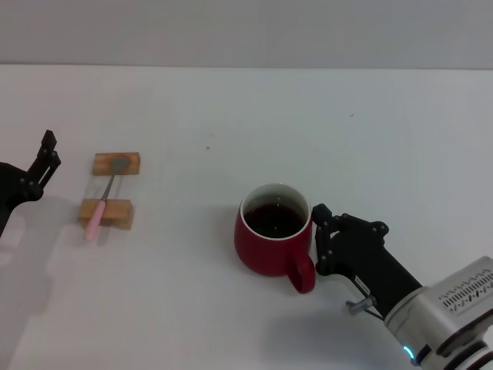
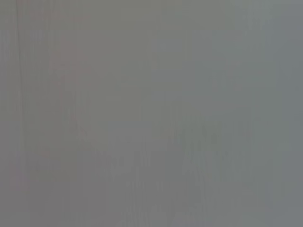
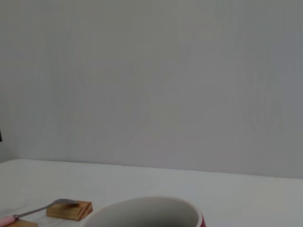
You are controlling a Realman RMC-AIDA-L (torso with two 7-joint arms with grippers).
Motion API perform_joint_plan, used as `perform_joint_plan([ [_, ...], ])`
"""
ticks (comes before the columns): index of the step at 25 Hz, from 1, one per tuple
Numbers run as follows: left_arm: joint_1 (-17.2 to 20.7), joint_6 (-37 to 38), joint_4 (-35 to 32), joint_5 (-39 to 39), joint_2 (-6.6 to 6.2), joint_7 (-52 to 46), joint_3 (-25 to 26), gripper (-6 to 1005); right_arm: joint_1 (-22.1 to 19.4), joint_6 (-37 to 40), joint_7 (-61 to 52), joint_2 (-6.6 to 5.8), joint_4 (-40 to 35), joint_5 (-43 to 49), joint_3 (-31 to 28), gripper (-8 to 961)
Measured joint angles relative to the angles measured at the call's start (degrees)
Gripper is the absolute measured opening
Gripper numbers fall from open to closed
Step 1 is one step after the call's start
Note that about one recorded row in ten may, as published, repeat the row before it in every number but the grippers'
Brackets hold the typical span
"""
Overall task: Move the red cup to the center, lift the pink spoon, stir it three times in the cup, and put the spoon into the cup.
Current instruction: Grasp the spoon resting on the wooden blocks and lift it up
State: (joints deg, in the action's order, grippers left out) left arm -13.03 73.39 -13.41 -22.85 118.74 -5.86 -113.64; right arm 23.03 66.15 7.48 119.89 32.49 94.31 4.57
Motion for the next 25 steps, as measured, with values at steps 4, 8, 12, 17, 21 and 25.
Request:
perform_joint_plan([
  [4, 0.0, 0.0, 0.1, 0.0, 0.0, 0.0, 0.0, 827, 0.8, -0.8, 0.0, 0.0, -0.1, 0.0, -0.2, 0],
  [8, 0.1, 0.0, 0.1, 0.0, -0.04, 0.1, 0.0, 825, 1.4, -1.3, 0.0, 0.0, -0.3, 0.0, -0.3, -1],
  [12, 0.1, 0.0, 0.1, 0.0, -0.06, 0.1, 0.0, 824, 2.1, -1.3, 0.0, 0.0, -0.6, 0.0, -0.8, -1],
  [17, 0.1, 0.0, 0.0, 0.0, -0.09, 0.1, 0.0, 822, 2.9, -1.8, 0.0, -0.01, -1.0, 0.0, -1.0, 0],
  [21, 0.1, -0.1, 0.0, 0.0, -0.09, 0.1, 0.0, 820, 3.6, -2.6, 0.0, -0.01, -1.4, 0.0, -1.5, -1],
  [25, 0.1, -0.1, 0.2, -0.1, -0.09, 0.1, 0.0, 818, 4.1, -2.7, 0.0, 0.0, -1.8, 0.0, -2.0, -1],
])
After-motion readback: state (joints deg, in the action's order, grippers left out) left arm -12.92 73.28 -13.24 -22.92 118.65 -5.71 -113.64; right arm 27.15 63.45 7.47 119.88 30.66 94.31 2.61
